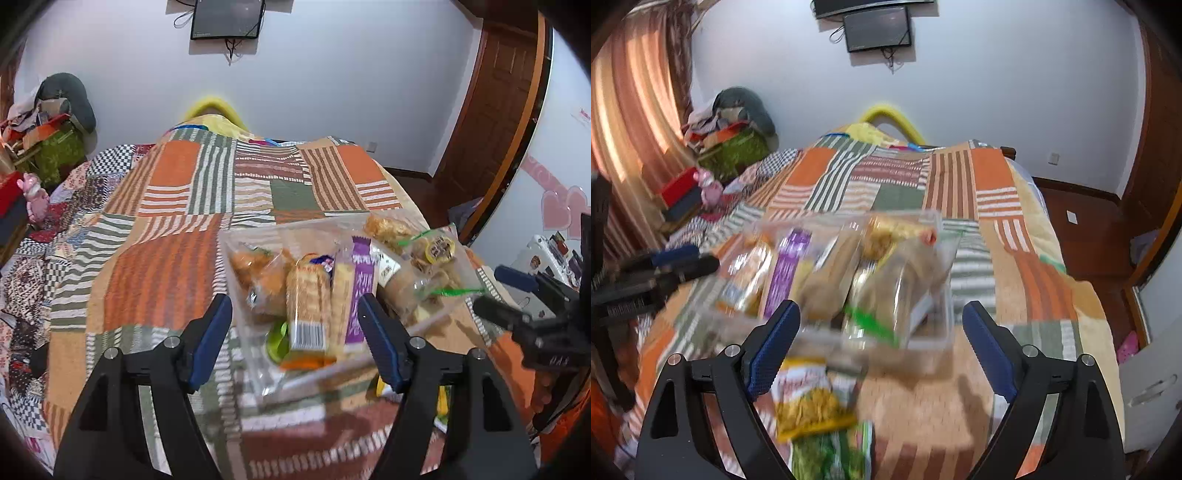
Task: Organize snacks
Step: 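Open both tools to release the snacks and move back from box, then grasp yellow chip bag with left tool while right tool grasps green pea bag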
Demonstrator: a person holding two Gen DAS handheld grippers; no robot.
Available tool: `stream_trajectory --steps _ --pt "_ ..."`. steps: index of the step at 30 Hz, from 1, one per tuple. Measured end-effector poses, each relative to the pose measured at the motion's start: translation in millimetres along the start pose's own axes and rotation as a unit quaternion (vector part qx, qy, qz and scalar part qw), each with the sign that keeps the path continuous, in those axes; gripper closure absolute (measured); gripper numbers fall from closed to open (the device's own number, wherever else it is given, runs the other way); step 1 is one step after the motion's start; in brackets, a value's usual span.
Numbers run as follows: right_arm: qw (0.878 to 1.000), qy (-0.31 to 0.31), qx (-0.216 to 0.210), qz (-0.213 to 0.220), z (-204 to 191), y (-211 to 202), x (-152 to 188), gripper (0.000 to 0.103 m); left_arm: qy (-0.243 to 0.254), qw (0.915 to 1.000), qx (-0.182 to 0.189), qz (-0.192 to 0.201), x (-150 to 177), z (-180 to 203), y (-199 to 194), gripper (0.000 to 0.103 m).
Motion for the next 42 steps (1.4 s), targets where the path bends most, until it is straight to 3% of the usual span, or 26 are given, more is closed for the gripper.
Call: stream_trajectory --steps 7,14,15,17,18,19,20,26,31,38,42 --pt "0.998 -0.031 -0.014 -0.049 -22 7 47 0.014 0.008 0.9997 0.001 -0.024 36 4 -15 0.03" --pt "0.994 -0.038 -0.024 -0.099 -33 25 76 0.016 0.021 0.9975 0.016 -0.065 72 21 -7 0.03" --pt "0.993 -0.041 -0.026 -0.105 -34 26 78 0.017 0.021 0.9971 0.019 -0.07 75 24 -4 0.03" --pt "0.991 -0.047 -0.03 -0.12 -35 32 84 0.036 0.02 0.9966 0.027 -0.075 79 29 -1 0.03" --pt "0.992 -0.05 -0.027 -0.116 -35 31 85 0.038 0.019 0.9964 0.03 -0.077 79 30 0 0.03" --pt "0.992 -0.054 -0.022 -0.11 -33 30 84 0.049 0.02 0.9961 0.034 -0.079 80 33 2 0.03" --pt "0.992 -0.054 -0.023 -0.108 -31 30 83 0.054 0.021 0.9958 0.037 -0.081 80 38 5 0.03" --pt "0.995 -0.03 -0.022 -0.094 -13 22 83 0.064 0.027 0.9937 0.057 -0.093 79 62 23 0.03" --pt "0.997 -0.002 -0.005 -0.083 15 13 85 0.066 0.028 0.9919 0.071 -0.101 76 80 42 0.03" --pt "0.997 0.027 -0.001 -0.067 37 -3 91 0.066 0.042 0.9895 0.049 -0.13 84 89 86 0.029" --pt "0.998 0.03 0.002 -0.062 42 -7 95 0.066 0.045 0.9887 0.056 -0.131 86 94 97 0.031"
Point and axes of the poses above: each gripper's, at about its wrist camera, not at the fingertips, and y roughly the way its jaws point, z to its right, x to its underside, the point moved 6 cm from there along y, roughly the way its jaws point, and after that the axes turned 11 degrees about x, right-handed, at the moved point
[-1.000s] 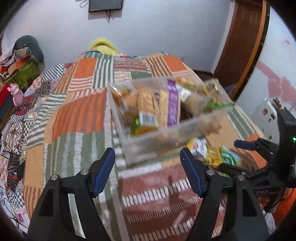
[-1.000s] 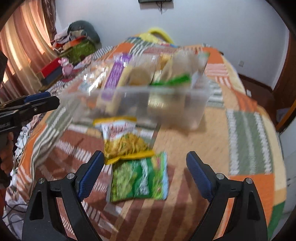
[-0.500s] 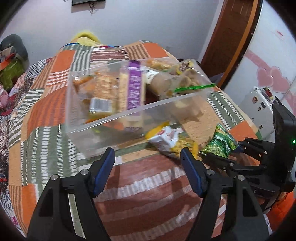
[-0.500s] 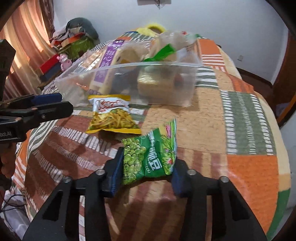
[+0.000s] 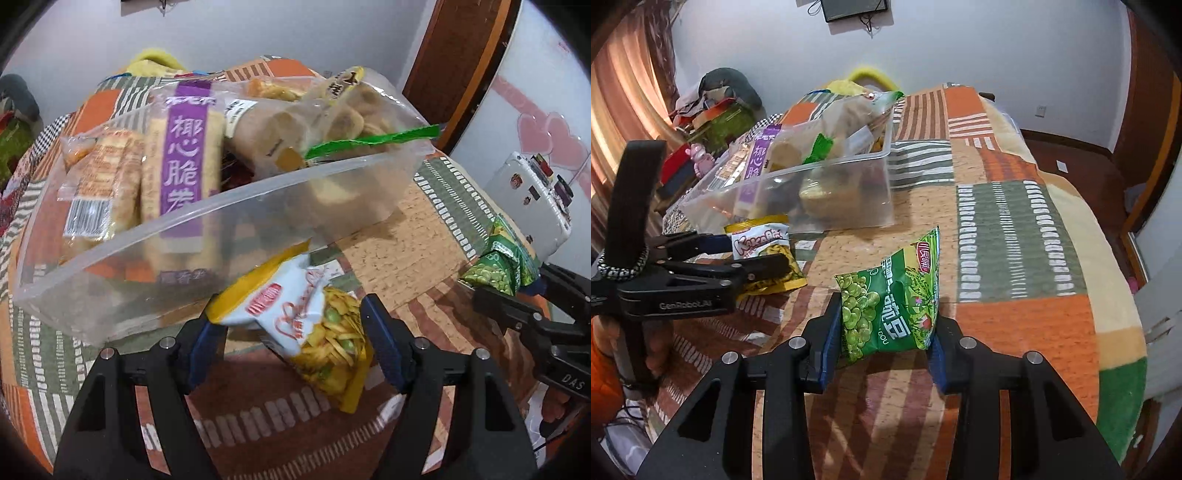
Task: Organize snacks
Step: 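Grasp yellow chip bag with left tool while right tool grasps green pea bag, then drop chip bag into box with left tool while right tool drops pea bag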
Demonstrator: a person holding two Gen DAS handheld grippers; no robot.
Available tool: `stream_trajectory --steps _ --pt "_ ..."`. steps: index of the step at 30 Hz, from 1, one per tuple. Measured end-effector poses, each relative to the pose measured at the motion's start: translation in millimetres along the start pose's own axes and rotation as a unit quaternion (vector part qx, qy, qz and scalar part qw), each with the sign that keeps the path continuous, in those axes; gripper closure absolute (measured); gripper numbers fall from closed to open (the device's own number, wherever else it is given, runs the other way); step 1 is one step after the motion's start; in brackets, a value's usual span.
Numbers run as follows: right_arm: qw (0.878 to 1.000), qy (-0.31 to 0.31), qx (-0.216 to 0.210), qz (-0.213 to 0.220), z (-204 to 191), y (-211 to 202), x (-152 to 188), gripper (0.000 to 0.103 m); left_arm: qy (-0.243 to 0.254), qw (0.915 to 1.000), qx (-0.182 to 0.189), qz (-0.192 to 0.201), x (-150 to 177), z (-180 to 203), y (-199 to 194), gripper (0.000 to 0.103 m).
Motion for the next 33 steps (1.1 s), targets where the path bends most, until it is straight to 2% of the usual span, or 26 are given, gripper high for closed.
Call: stream_trajectory --steps 1,3,6,14,25,33 --pt "1.0 0.001 -0.001 0.0 2 -1 -2 0.066 0.006 1.0 0.001 0.0 0 2 1 0.033" --pt "1.0 0.003 -0.004 0.002 3 0 -3 0.066 0.014 0.9999 0.006 0.001 0 5 1 0.046" --pt "1.0 0.006 -0.008 0.006 2 0 -8 0.066 0.016 0.9997 0.004 0.016 0 6 -5 0.057" --pt "1.0 0.008 -0.015 0.025 -3 -9 -19 0.066 0.031 0.9985 0.002 0.045 -2 12 -38 0.076" --pt "0.997 -0.002 -0.022 0.078 -20 -31 -56 0.066 0.019 0.9938 -0.001 0.11 -18 5 -104 0.077" --pt "0.993 -0.013 -0.027 0.11 -41 -27 -92 0.066 0.006 0.9858 -0.031 0.165 -49 -25 -144 0.077"
Point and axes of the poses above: each gripper's, at about its wrist camera, not at the fingertips, and y roughly the way its jaws point, z to its right, x to its underside, the point moved 6 cm from there along y, roughly the way its jaws point, and after that the axes turned 11 degrees about x, right-handed, at the moved point
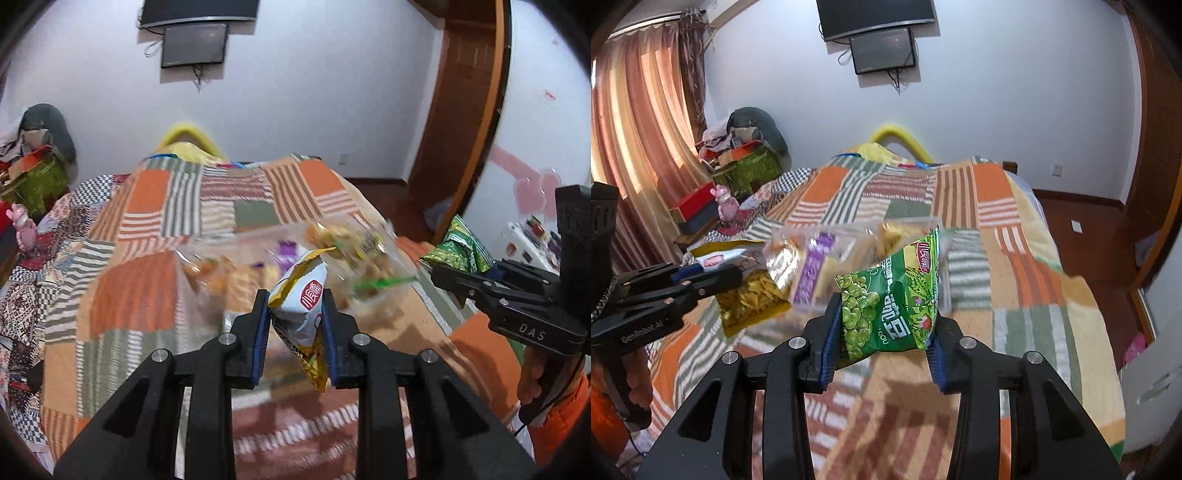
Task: Organize snacks
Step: 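Drop chip bag into box with left tool while right tool drops pea bag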
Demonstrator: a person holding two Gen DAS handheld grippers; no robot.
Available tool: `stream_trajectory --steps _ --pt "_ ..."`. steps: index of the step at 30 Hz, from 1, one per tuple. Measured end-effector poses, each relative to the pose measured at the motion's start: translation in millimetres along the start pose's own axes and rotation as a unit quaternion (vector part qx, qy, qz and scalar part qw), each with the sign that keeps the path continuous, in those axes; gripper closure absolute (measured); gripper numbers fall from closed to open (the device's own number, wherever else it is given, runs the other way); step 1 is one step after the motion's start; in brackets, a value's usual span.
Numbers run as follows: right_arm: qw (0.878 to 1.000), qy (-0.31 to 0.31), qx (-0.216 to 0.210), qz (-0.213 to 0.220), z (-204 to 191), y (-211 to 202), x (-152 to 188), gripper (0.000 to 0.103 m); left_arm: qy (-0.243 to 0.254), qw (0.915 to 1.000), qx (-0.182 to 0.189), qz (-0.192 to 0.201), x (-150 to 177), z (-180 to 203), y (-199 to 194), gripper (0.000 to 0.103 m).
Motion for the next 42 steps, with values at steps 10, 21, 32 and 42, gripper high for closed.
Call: stream_trajectory --steps 10,21,32,42 --pt "1.0 -0.009 -0.006 0.003 -20 39 -31 0.066 -0.022 0.9996 -0.016 -0.005 -15 -41 22 0.077" --pt "0.999 -0.024 0.009 -0.035 -36 89 -31 0.066 -0.039 0.9982 -0.024 -0.04 -1 -66 68 0.071" --pt "0.999 -0.03 0.004 -0.033 -30 74 -36 0.062 -0.063 0.9968 -0.027 -0.042 0 -73 61 0.045" --pt "1.0 -0.013 -0.007 0.028 -26 -5 -51 0.062 -0.033 0.9984 -0.032 0.033 -27 -38 -18 0.045"
Point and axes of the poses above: each gripper's, at about its wrist camera, not at the fingertips, and y roughly the way its jaws point, z to its right, x to its underside, the point moved 6 cm from there along y, roughly the way its jaws point, and after that the axes turned 11 degrees about x, right-handed, at the moved point
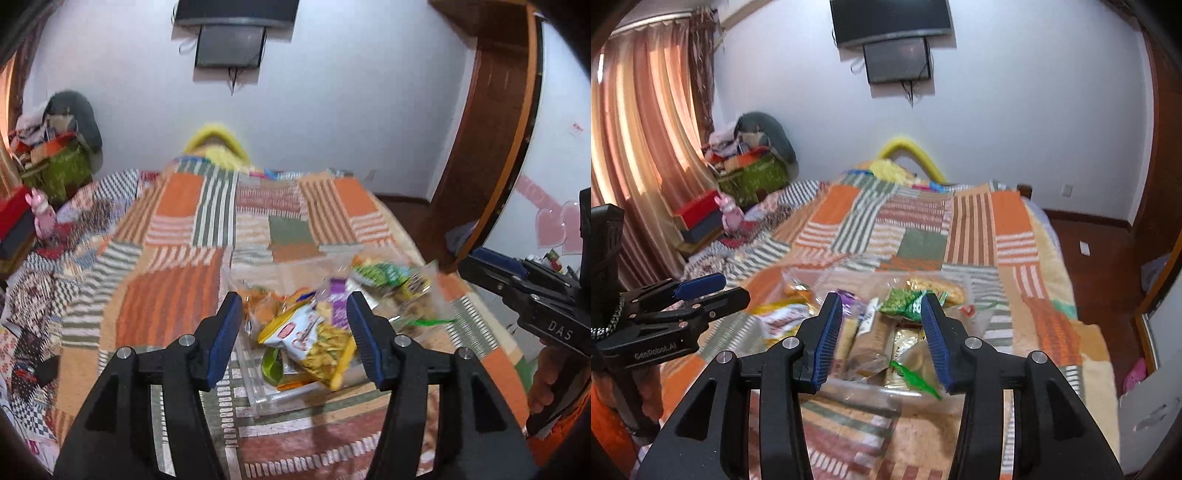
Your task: Organize snacks
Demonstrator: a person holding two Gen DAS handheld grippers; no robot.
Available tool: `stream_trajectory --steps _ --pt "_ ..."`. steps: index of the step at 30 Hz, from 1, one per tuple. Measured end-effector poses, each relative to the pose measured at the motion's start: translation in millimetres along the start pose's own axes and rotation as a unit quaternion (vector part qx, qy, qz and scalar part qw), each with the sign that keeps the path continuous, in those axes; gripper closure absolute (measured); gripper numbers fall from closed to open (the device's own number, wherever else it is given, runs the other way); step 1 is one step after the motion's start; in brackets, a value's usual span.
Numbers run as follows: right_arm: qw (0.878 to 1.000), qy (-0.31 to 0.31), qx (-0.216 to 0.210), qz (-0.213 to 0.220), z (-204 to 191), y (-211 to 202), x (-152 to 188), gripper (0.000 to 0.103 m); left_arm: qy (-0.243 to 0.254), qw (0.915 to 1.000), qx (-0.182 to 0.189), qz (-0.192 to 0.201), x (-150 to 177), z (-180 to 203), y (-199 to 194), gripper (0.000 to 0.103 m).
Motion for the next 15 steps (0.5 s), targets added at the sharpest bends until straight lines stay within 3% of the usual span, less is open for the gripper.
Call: stream_trajectory --steps 10,13,15 --pt "0.995 0.018 -0.01 0.097 -6 -98 -22 0.062 0.043 0.9914 0.009 0.123 -27 52 -116 0.045" --pt "0.993 0.019 -0.011 0.116 -9 -115 -22 0.062 0.056 0.987 0.005 0.15 -27 65 -142 0.035" --pt "0.991 0.019 -0.01 0.129 -13 -125 -23 0.056 0.063 0.9837 0.003 0.168 -24 72 -158 0.023"
Point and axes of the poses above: each gripper's, at about its wrist camera, not at the fingertips, and y roughly the way its jaws point, z to its right, x to its underside, the point moved 6 cm from there along y, roughly the way its jaws point, and after that the axes turned 11 degrees about x, right-handed, at the moved point
